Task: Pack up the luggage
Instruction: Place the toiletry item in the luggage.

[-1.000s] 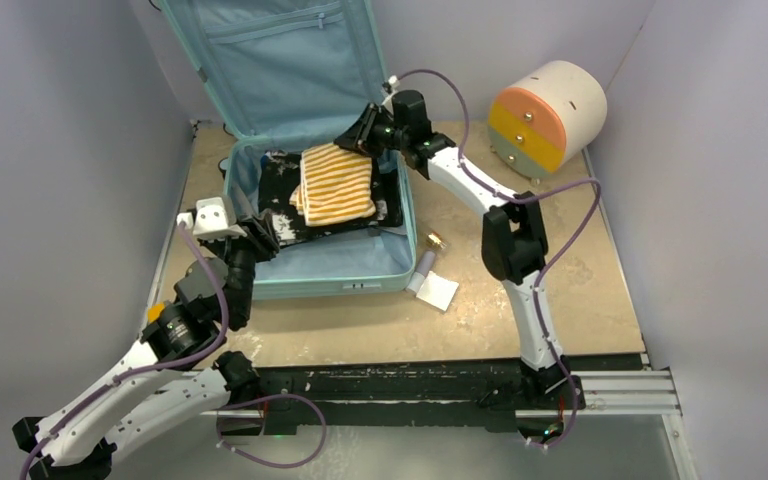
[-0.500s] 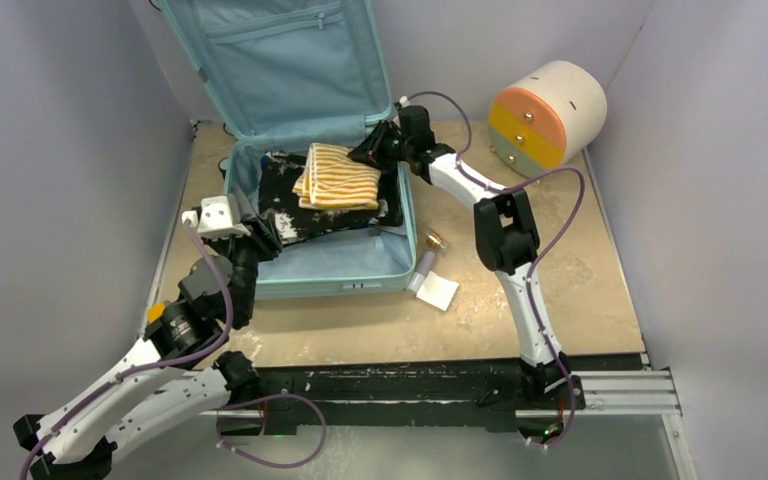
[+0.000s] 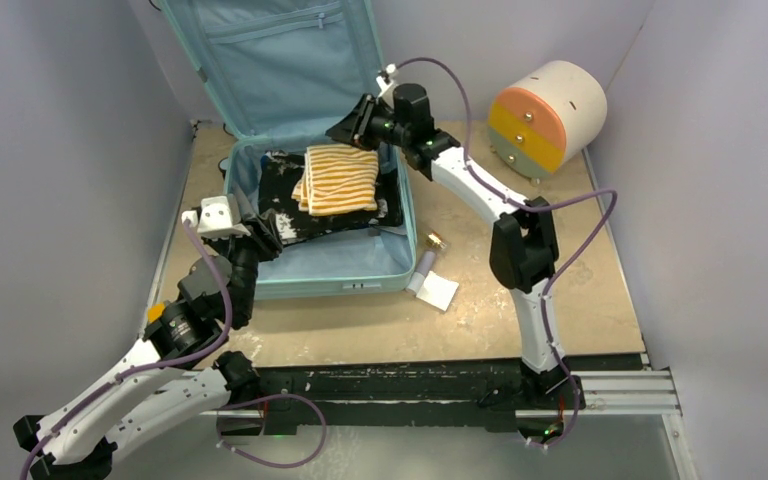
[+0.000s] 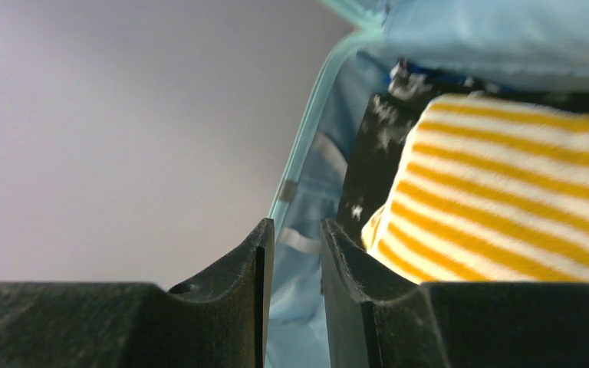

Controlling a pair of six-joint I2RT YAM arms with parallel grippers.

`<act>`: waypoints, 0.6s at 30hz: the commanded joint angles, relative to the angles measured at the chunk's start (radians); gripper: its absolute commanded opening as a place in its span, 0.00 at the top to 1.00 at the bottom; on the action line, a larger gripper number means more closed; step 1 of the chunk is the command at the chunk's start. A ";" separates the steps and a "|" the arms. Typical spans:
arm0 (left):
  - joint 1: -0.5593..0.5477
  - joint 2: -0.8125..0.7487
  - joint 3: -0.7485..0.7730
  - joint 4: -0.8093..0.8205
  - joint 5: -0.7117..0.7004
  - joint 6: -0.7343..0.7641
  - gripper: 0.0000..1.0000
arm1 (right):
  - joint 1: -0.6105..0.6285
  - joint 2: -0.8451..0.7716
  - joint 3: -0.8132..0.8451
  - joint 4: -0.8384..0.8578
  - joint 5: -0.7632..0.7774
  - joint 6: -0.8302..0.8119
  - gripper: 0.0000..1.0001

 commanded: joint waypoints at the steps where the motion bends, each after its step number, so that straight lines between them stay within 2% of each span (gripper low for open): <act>1: 0.003 -0.008 0.018 0.002 0.009 -0.024 0.56 | 0.043 0.000 -0.119 0.060 -0.039 0.011 0.68; 5: 0.003 -0.008 0.016 0.000 0.009 -0.025 0.56 | 0.052 -0.026 -0.298 0.180 -0.032 0.033 0.67; 9: 0.003 0.000 0.018 0.001 0.013 -0.024 0.56 | 0.054 -0.027 -0.369 0.220 -0.047 0.031 0.67; 14: 0.003 0.008 0.019 0.000 0.014 -0.024 0.56 | 0.054 -0.076 -0.332 0.181 -0.069 -0.018 0.65; 18: 0.004 0.011 0.023 -0.006 0.017 -0.024 0.56 | 0.047 -0.165 -0.241 0.084 -0.076 -0.096 0.61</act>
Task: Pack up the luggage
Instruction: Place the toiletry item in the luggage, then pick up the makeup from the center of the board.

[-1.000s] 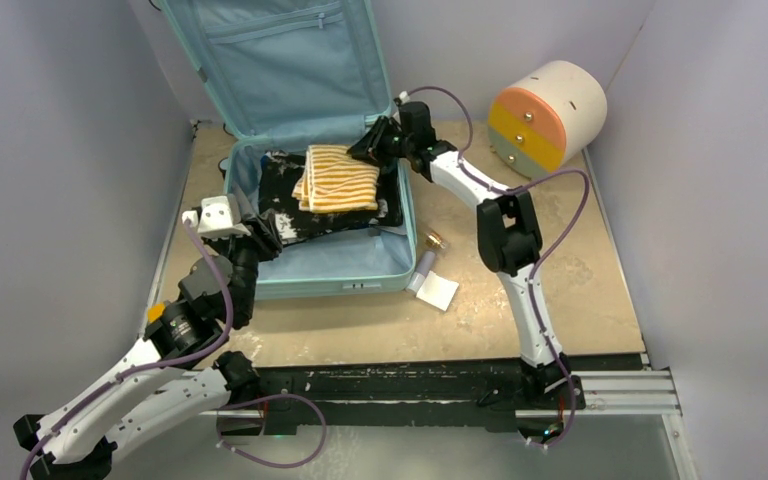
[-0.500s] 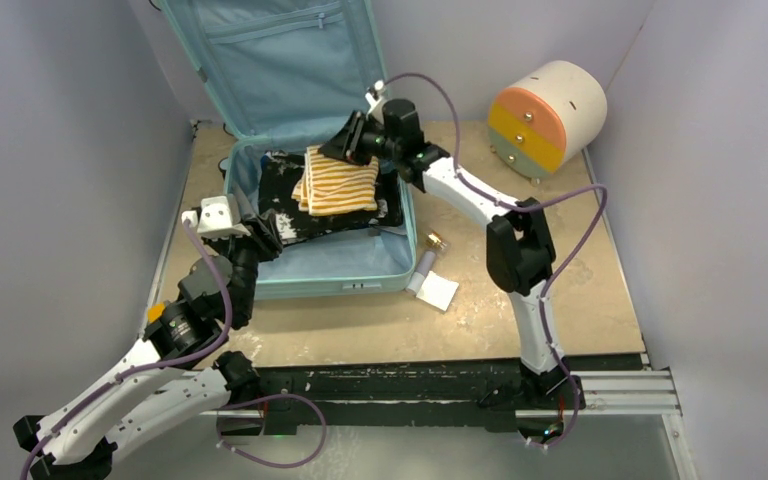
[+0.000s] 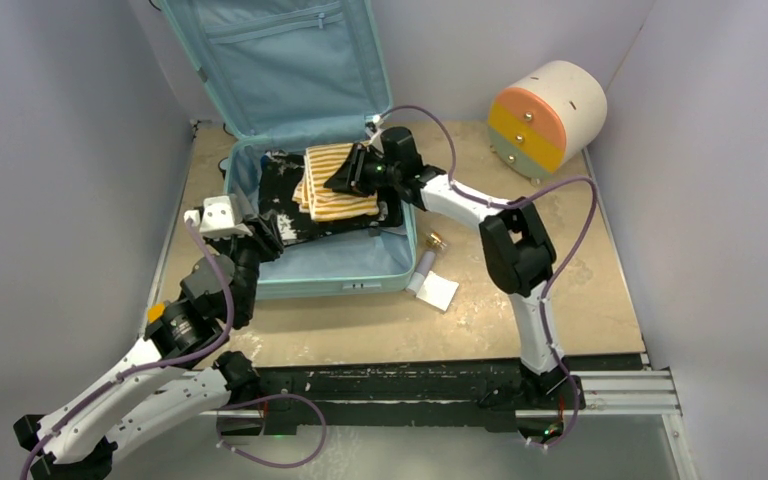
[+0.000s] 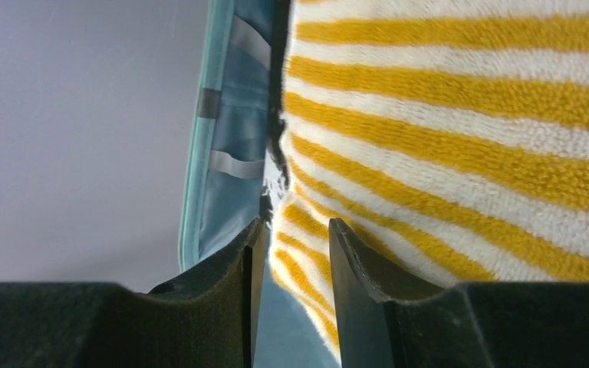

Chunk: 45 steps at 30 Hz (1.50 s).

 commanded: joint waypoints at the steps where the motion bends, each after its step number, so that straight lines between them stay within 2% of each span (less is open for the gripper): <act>1: 0.003 0.006 0.025 0.006 0.014 -0.009 0.56 | -0.016 -0.173 0.120 -0.085 -0.013 -0.123 0.60; 5: 0.003 0.004 0.023 0.007 0.032 -0.008 0.56 | -0.017 -0.362 0.051 -0.138 0.090 -0.256 0.56; 11: 0.003 0.034 0.028 0.000 0.059 -0.009 0.56 | -0.015 -0.745 -0.340 -0.050 0.343 -0.442 0.49; 12: 0.002 0.039 0.028 -0.002 0.060 -0.009 0.56 | -0.015 -0.818 -0.460 -0.027 0.394 -0.450 0.48; 15: 0.003 0.051 0.028 0.003 0.069 -0.006 0.56 | -0.016 -1.023 -0.689 -0.037 0.510 -0.454 0.39; 20: 0.003 0.077 0.025 0.016 0.113 0.007 0.55 | -0.019 -1.272 -0.889 -0.197 0.687 -0.425 0.14; 25: 0.003 0.105 0.022 0.025 0.169 0.021 0.54 | -0.019 -1.436 -0.996 -0.306 0.807 -0.385 0.11; 28: 0.002 0.116 0.027 0.030 0.221 0.021 0.54 | -0.019 -1.448 -1.019 -0.349 0.820 -0.397 0.14; 30: 0.002 0.121 0.024 0.040 0.259 0.024 0.54 | -0.019 -1.419 -1.010 -0.389 0.751 -0.372 0.15; 35: 0.002 0.121 0.028 0.050 0.458 0.062 0.54 | -0.019 -1.322 -1.147 -0.133 0.671 -0.378 0.18; 38: 0.002 0.103 0.013 0.080 0.540 0.069 0.54 | -0.019 -1.207 -1.131 -0.024 0.710 -0.455 0.17; 45: 0.001 0.102 0.033 0.052 0.530 0.049 0.54 | -0.035 -0.906 -1.028 0.135 0.701 -0.566 0.21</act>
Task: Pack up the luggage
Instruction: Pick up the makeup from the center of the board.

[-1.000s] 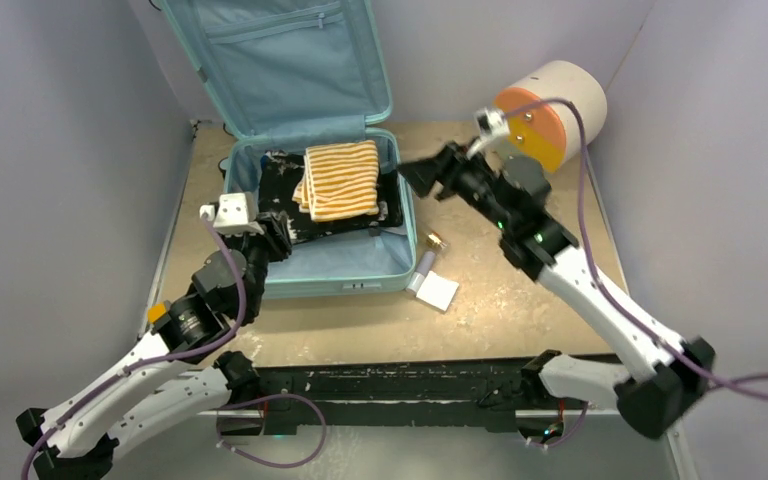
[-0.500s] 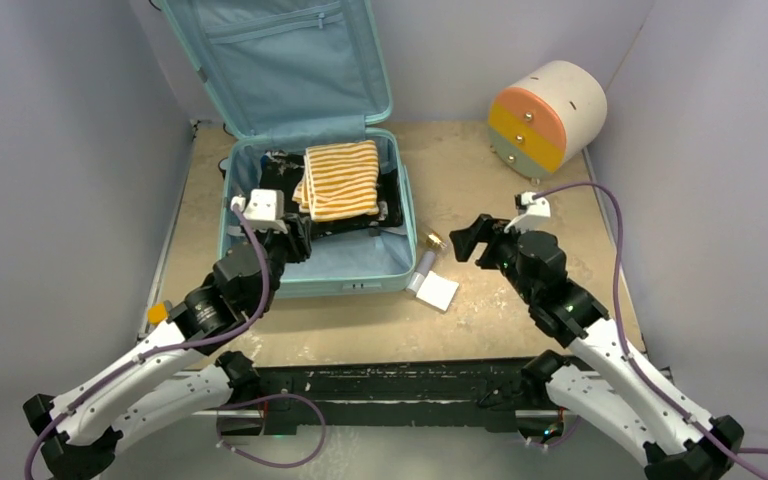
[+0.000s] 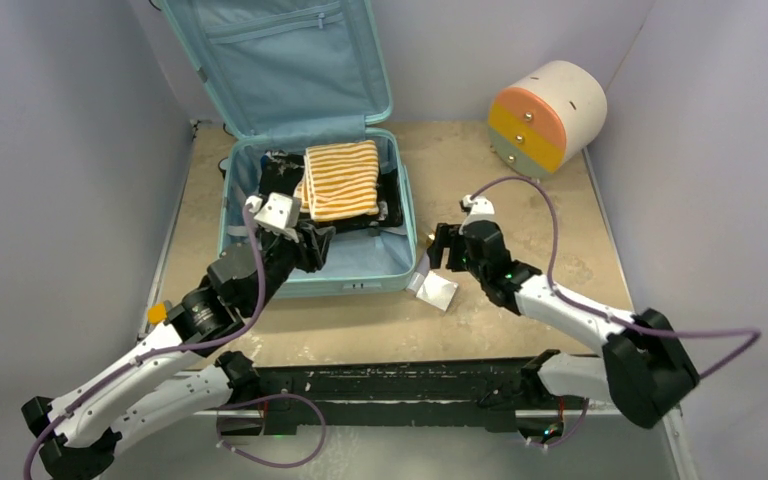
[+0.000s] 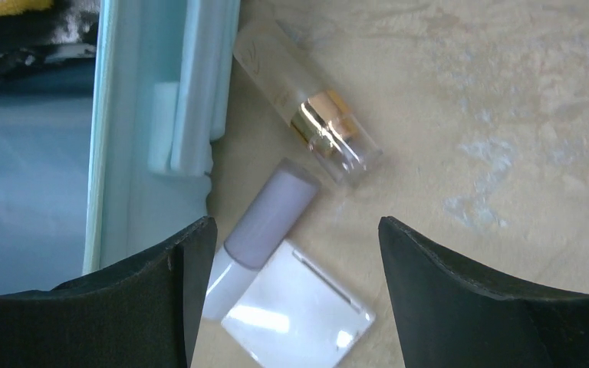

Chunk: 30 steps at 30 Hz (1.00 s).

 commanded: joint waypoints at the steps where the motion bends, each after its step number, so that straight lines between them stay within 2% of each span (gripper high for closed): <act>1: 0.001 -0.009 0.034 0.018 0.034 0.003 0.54 | -0.030 0.133 0.111 0.191 -0.021 -0.113 0.22; 7: -0.002 -0.028 0.018 0.041 0.077 0.006 0.54 | -0.102 0.304 0.186 0.255 -0.142 -0.176 0.24; 13: -0.002 -0.007 0.033 0.023 0.056 0.012 0.54 | -0.109 0.442 0.283 0.202 -0.201 -0.237 0.26; 18: -0.003 -0.001 0.032 0.023 0.047 0.012 0.54 | -0.110 0.488 0.290 0.183 -0.204 -0.203 0.34; 25: -0.003 0.006 0.034 0.015 0.028 0.009 0.54 | -0.110 0.522 0.205 0.230 -0.178 -0.131 0.39; 30: -0.002 0.008 0.037 0.014 0.017 0.008 0.54 | -0.112 0.496 0.158 0.230 -0.100 -0.103 0.51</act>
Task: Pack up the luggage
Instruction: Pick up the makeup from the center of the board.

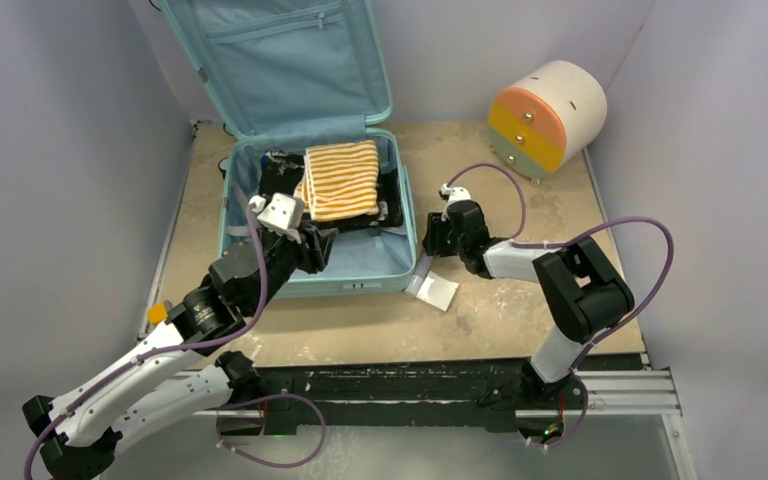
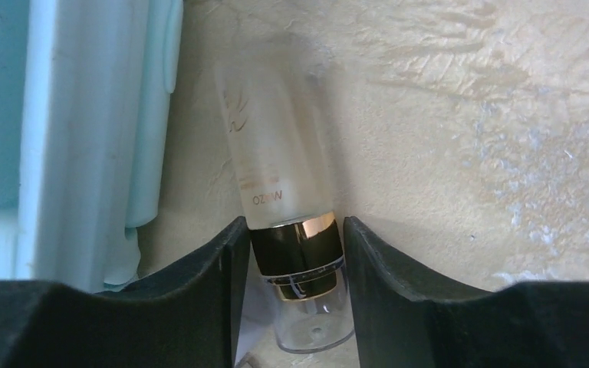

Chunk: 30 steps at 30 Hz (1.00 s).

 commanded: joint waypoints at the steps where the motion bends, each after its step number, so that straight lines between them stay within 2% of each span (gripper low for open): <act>1: -0.001 0.002 0.037 0.013 -0.022 0.008 0.54 | -0.004 -0.041 -0.046 0.012 0.080 0.040 0.53; 7: -0.002 -0.008 0.039 0.009 -0.024 0.003 0.54 | -0.007 -0.152 -0.133 -0.014 0.131 0.075 0.62; 11: -0.001 -0.021 0.044 0.002 -0.025 -0.002 0.54 | -0.007 -0.258 -0.207 -0.053 0.123 0.108 0.63; 14: -0.002 -0.027 0.043 0.005 -0.028 -0.006 0.54 | -0.007 -0.350 -0.246 -0.106 0.123 0.134 0.53; 17: -0.002 -0.023 0.046 0.002 -0.027 -0.010 0.54 | -0.007 -0.419 -0.288 -0.144 0.117 0.173 0.34; 20: -0.001 -0.018 0.051 -0.007 -0.027 -0.015 0.54 | -0.007 -0.480 -0.320 -0.141 0.143 0.198 0.27; 30: -0.001 -0.016 0.051 -0.009 -0.033 -0.020 0.54 | -0.007 -0.411 -0.282 -0.246 0.132 0.308 0.29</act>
